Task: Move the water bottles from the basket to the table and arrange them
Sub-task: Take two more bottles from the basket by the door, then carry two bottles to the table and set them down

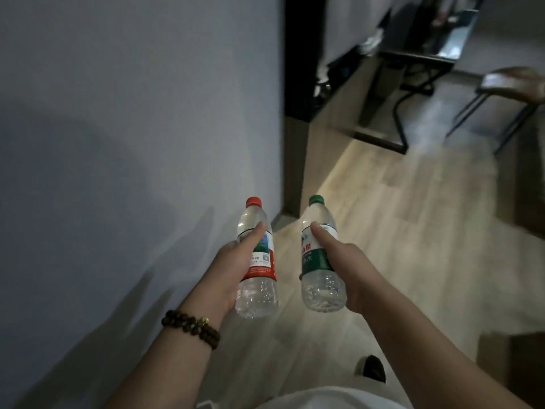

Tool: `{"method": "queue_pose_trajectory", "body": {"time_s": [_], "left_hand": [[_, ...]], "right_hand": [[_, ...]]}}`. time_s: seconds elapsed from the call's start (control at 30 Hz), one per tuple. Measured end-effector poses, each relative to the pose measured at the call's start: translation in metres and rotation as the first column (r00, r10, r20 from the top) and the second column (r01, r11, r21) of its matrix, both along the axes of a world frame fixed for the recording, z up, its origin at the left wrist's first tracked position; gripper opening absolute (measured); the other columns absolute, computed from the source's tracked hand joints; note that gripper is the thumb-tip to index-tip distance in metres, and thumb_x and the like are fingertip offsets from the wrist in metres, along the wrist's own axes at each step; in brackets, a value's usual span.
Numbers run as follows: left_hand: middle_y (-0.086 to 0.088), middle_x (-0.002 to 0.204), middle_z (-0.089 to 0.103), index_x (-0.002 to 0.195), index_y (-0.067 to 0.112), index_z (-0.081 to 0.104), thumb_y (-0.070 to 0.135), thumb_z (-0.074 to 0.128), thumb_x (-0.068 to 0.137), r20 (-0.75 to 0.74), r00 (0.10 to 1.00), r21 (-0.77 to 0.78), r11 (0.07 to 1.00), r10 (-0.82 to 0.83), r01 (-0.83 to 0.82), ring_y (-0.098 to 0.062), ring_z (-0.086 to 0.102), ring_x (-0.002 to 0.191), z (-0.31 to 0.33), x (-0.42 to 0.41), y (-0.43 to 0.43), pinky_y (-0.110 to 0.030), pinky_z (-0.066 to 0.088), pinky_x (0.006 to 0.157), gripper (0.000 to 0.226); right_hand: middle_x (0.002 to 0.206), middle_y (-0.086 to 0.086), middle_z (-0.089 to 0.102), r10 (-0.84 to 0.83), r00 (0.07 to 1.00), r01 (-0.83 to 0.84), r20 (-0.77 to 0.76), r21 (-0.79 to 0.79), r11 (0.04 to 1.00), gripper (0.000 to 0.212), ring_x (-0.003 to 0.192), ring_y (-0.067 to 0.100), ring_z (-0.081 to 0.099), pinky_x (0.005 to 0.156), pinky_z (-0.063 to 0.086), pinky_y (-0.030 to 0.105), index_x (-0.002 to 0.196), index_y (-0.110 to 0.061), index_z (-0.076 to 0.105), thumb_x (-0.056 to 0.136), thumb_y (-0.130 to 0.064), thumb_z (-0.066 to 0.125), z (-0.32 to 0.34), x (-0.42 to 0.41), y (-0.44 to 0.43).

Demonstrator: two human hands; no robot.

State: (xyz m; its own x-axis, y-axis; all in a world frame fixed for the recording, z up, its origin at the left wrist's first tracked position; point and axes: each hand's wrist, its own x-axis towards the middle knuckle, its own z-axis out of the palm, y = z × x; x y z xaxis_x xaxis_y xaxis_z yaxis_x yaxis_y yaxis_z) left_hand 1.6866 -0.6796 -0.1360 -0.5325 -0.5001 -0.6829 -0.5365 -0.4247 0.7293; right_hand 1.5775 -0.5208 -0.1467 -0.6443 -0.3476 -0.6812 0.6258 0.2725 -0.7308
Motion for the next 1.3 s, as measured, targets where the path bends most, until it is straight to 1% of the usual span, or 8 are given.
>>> {"method": "queue_pose_trajectory", "body": {"time_s": [0.1, 0.2, 0.4, 0.57, 0.77, 0.9, 1.0, 1.3], "left_hand": [[-0.017, 0.096, 0.076, 0.113, 0.015, 0.065, 0.065, 0.07, 0.085, 0.002, 0.994, -0.03, 0.993, -0.111, 0.111, -0.035, 0.076, 0.084, 0.013, -0.056, 0.032, -0.057, 0.061, 0.088, 0.057], [-0.017, 0.1, 0.076, 0.116, 0.016, 0.063, 0.064, 0.072, 0.084, -0.012, 0.984, -0.029, 0.984, -0.177, 0.176, -0.035, 0.076, 0.086, 0.02, -0.11, 0.066, -0.058, 0.06, 0.088, 0.059], [-0.014, 0.091, 0.074, 0.111, 0.014, 0.065, 0.059, 0.071, 0.087, -0.061, 0.979, 0.003, 0.981, -0.193, 0.194, -0.031, 0.074, 0.078, 0.033, -0.214, 0.142, -0.052, 0.062, 0.087, 0.051], [-0.02, 0.09, 0.073, 0.117, 0.005, 0.067, 0.059, 0.079, 0.08, -0.119, 0.972, 0.015, 0.978, -0.204, 0.208, -0.034, 0.071, 0.076, 0.03, -0.297, 0.185, -0.058, 0.058, 0.093, 0.066], [-0.02, 0.092, 0.072, 0.122, 0.008, 0.062, 0.056, 0.08, 0.081, -0.144, 0.96, 0.017, 0.97, -0.239, 0.244, -0.034, 0.071, 0.075, 0.028, -0.396, 0.216, -0.052, 0.061, 0.082, 0.066], [-0.02, 0.095, 0.074, 0.119, 0.012, 0.064, 0.058, 0.081, 0.079, -0.137, 0.935, 0.007, 0.943, -0.328, 0.332, -0.036, 0.073, 0.079, 0.021, -0.479, 0.233, -0.057, 0.06, 0.087, 0.064], [-0.02, 0.097, 0.075, 0.12, 0.013, 0.065, 0.061, 0.084, 0.075, -0.147, 0.905, 0.004, 0.914, -0.4, 0.405, -0.037, 0.075, 0.082, 0.012, -0.554, 0.244, -0.058, 0.06, 0.086, 0.068], [-0.019, 0.091, 0.075, 0.119, 0.01, 0.062, 0.052, 0.081, 0.083, -0.181, 0.789, 0.025, 0.799, -0.587, 0.6, -0.033, 0.073, 0.072, 0.022, -0.796, 0.28, -0.047, 0.063, 0.074, 0.058]], "right_hand": [[0.101, 0.022, 0.076, -0.092, 0.995, 0.092, -0.024, 0.007, 0.996, 0.083, 0.086, 0.04, 0.076, 0.083, 0.061, 0.059, 0.115, -0.005, 0.065, 0.066, -0.07, 0.08, 0.003, -0.038, 0.038], [0.101, 0.021, 0.075, -0.162, 0.985, 0.163, -0.049, 0.008, 0.987, 0.072, 0.087, 0.039, 0.076, 0.084, 0.061, 0.057, 0.115, -0.006, 0.064, 0.077, -0.066, 0.077, 0.006, -0.08, 0.078], [0.099, 0.018, 0.076, -0.227, 0.97, 0.227, -0.082, -0.01, 0.974, 0.07, 0.086, 0.036, 0.077, 0.084, 0.062, 0.054, 0.114, -0.007, 0.066, 0.079, -0.066, 0.075, 0.014, -0.178, 0.16], [0.095, 0.02, 0.077, -0.24, 0.966, 0.239, -0.101, -0.015, 0.971, 0.086, 0.083, 0.038, 0.077, 0.082, 0.061, 0.06, 0.108, -0.005, 0.069, 0.056, -0.074, 0.079, 0.024, -0.257, 0.22], [0.096, 0.021, 0.077, -0.305, 0.946, 0.308, -0.114, 0.005, 0.951, 0.074, 0.083, 0.039, 0.077, 0.081, 0.061, 0.061, 0.109, -0.006, 0.069, 0.071, -0.068, 0.08, 0.025, -0.344, 0.272], [0.097, 0.023, 0.076, -0.379, 0.919, 0.381, -0.106, -0.009, 0.925, 0.072, 0.084, 0.041, 0.077, 0.082, 0.06, 0.062, 0.109, -0.004, 0.068, 0.072, -0.065, 0.081, 0.02, -0.411, 0.288], [0.096, 0.021, 0.077, -0.42, 0.901, 0.423, -0.111, 0.0, 0.906, 0.082, 0.083, 0.04, 0.077, 0.082, 0.06, 0.063, 0.109, -0.007, 0.068, 0.06, -0.072, 0.081, 0.018, -0.47, 0.298], [0.096, 0.02, 0.077, -0.615, 0.775, 0.626, -0.148, 0.048, 0.778, 0.067, 0.082, 0.037, 0.078, 0.08, 0.063, 0.057, 0.111, -0.008, 0.068, 0.077, -0.066, 0.078, 0.029, -0.661, 0.327]]}}
